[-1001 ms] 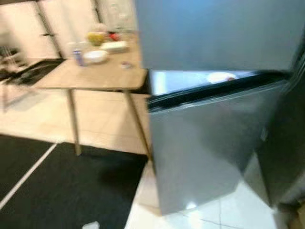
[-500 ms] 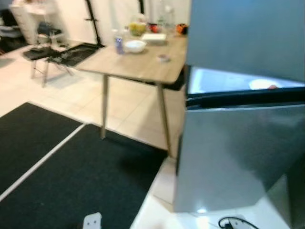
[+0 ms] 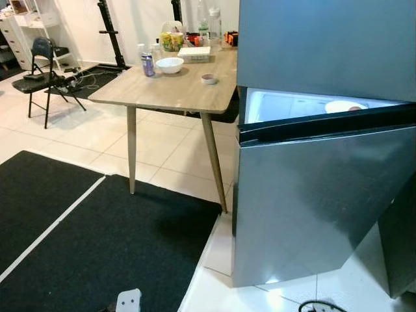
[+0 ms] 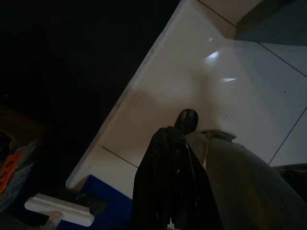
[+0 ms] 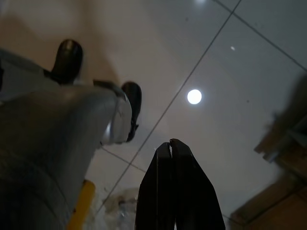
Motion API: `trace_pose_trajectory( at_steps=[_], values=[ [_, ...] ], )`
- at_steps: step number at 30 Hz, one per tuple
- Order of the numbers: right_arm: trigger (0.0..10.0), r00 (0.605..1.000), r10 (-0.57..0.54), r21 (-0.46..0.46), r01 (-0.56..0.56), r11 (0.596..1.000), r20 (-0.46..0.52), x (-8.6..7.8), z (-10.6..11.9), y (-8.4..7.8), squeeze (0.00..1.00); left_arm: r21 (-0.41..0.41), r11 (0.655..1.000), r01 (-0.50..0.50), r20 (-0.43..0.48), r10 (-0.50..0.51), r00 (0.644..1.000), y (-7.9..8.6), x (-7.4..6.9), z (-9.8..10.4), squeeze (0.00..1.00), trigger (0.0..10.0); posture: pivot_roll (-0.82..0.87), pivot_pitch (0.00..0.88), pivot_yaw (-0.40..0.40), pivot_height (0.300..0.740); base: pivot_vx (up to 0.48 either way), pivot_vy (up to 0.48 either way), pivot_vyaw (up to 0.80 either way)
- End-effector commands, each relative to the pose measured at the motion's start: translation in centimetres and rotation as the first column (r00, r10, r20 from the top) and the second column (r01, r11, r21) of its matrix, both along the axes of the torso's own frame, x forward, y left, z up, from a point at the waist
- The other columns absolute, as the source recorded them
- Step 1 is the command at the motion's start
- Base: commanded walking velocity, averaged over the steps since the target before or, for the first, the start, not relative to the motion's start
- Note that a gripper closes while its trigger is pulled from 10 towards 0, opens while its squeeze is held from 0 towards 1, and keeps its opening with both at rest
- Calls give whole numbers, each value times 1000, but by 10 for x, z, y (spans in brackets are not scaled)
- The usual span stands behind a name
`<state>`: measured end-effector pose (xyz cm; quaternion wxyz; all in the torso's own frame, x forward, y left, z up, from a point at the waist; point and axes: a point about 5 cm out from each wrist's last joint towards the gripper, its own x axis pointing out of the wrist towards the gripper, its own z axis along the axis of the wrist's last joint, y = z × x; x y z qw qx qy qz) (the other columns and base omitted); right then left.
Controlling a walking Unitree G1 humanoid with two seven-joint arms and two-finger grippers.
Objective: Restocking fridge
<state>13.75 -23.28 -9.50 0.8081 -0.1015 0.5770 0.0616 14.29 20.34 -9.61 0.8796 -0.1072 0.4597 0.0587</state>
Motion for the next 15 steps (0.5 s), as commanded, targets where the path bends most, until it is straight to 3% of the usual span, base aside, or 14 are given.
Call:
trace_pose_trajectory(
  at_steps=[1,9,12,15],
  values=[
    [10000,1000,6,4,-6,1000,-24,-5,-2,2,0,21,1000,-21,-24,22,999,10,-7,-1,0,10000,-36,0,16,740,0,0,0],
    [10000,1000,-15,0,15,1000,18,5,3,-4,0,-14,1000,-7,-93,5,996,-2,-27,-10,0,10000,-58,0,40,740,0,0,0],
    [10000,993,-107,15,107,994,57,10,6,-8,0,-12,1000,28,-102,-30,994,-5,-27,-10,0,10000,-48,0,36,740,0,0,0],
    [10000,995,-91,11,90,996,38,7,5,-8,0,5,999,40,-76,-39,996,2,-17,-6,0,10000,-51,0,31,740,0,0,0]
  ],
)
